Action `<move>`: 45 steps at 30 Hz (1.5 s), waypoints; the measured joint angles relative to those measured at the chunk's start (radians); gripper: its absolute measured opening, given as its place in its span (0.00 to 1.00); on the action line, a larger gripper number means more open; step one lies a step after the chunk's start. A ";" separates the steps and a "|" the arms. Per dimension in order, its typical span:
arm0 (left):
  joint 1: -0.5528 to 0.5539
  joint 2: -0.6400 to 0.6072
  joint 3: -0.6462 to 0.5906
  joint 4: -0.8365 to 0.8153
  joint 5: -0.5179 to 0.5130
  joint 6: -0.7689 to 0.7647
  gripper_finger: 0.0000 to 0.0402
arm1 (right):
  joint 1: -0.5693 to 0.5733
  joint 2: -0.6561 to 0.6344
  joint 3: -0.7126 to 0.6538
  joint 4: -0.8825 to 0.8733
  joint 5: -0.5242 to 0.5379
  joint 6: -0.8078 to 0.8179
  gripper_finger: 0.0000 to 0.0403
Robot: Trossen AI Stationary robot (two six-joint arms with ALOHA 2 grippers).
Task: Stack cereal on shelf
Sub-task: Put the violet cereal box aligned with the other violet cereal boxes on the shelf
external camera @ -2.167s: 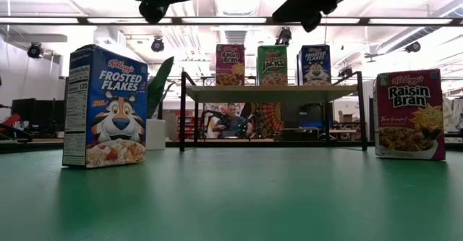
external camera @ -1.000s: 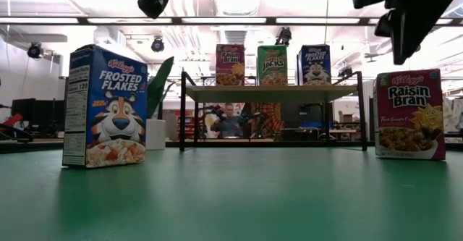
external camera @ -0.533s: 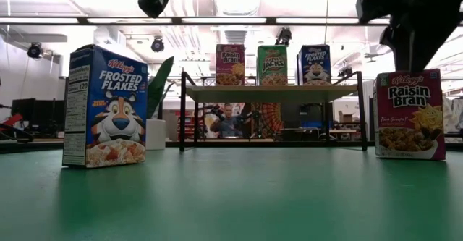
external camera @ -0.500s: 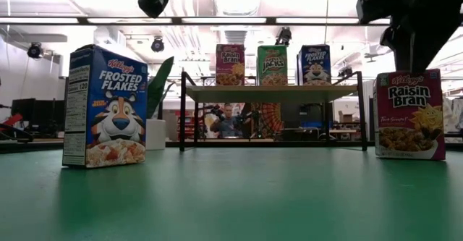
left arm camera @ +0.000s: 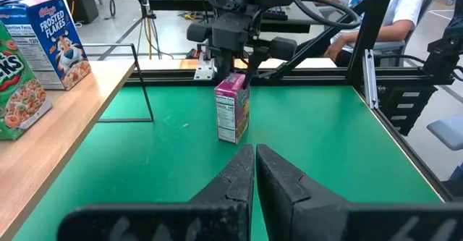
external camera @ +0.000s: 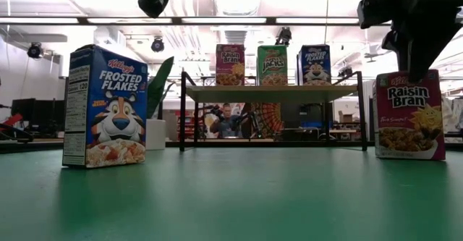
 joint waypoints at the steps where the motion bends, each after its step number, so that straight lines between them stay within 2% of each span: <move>1: 0.000 0.000 0.000 0.000 0.000 0.000 0.00 | 0.000 0.000 0.001 -0.001 0.000 0.000 0.42; 11: 0.000 0.000 0.000 0.000 0.000 0.000 0.00 | -0.003 0.001 0.090 -0.005 0.001 -0.008 0.38; 21: 0.000 0.000 0.000 0.006 0.000 0.003 0.00 | -0.106 0.012 0.307 -0.006 0.047 -0.119 0.38; 34: 0.000 0.000 0.000 0.005 0.000 0.003 0.00 | -0.322 0.215 0.678 -0.021 0.047 -0.578 0.38; 45: 0.000 0.000 0.000 0.005 0.000 0.019 0.00 | -0.544 0.445 0.948 -0.155 0.047 -0.890 0.38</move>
